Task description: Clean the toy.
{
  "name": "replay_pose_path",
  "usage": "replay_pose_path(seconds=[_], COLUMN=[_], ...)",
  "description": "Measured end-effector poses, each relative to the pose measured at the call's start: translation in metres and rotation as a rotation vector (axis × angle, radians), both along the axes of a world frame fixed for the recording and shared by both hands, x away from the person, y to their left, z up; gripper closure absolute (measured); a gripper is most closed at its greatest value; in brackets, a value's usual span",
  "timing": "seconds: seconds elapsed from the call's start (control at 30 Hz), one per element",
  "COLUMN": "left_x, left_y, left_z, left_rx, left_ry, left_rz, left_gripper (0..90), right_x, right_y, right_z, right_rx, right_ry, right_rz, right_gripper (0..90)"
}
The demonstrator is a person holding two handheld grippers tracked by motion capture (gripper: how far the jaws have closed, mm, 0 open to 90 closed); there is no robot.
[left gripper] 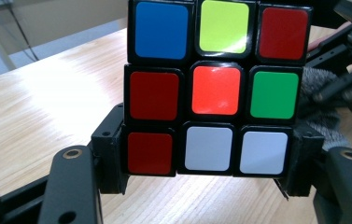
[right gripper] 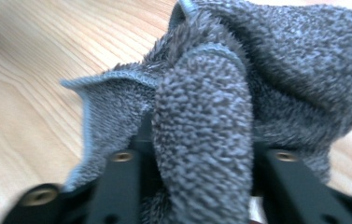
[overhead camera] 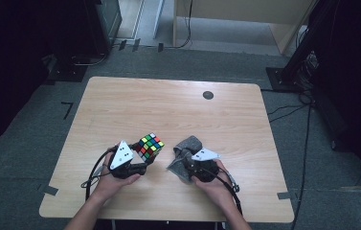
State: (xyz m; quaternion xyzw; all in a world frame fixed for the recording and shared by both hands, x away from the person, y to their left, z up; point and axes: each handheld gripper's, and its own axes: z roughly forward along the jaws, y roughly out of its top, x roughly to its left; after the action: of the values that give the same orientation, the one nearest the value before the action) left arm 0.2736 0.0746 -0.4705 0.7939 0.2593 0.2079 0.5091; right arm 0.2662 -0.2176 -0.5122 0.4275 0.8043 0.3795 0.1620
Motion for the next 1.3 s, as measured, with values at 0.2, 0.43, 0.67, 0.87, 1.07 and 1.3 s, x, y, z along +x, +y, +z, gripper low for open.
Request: replay_pose_path(seconds=[0.2,0.43,0.67,0.87,1.07,1.3], left_x=[0.000,-0.011,-0.021,-0.020,-0.021,-0.032], left_y=[-0.003,-0.035,-0.056,-0.056,-0.041,-0.034], left_z=[-0.002,-0.003,0.002,0.000,0.006,0.012], left_rx=[0.025,0.208,0.304,0.307,0.166,0.077], left_ry=[0.025,0.057,0.116,0.122,0.077,-0.028], left_rz=[-0.038,-0.064,-0.051,-0.058,-0.151,-0.238], left_gripper=[34.2,34.2,34.3,34.4,34.4,34.4], right_x=[-0.015,-0.048,-0.062,-0.055,-0.044,-0.043], right_y=[-0.008,0.025,0.056,0.045,0.013,0.019], right_z=[0.038,0.077,0.067,0.068,0.074,0.070], right_rx=[0.225,0.258,0.033,0.049,0.254,0.242], right_ry=[-0.188,-0.356,-0.431,-0.408,-0.366,-0.356], right_rz=[0.036,0.177,0.174,0.079,-0.012,0.021], right_gripper=[77.2,75.7,74.6,75.2,75.3,75.0])
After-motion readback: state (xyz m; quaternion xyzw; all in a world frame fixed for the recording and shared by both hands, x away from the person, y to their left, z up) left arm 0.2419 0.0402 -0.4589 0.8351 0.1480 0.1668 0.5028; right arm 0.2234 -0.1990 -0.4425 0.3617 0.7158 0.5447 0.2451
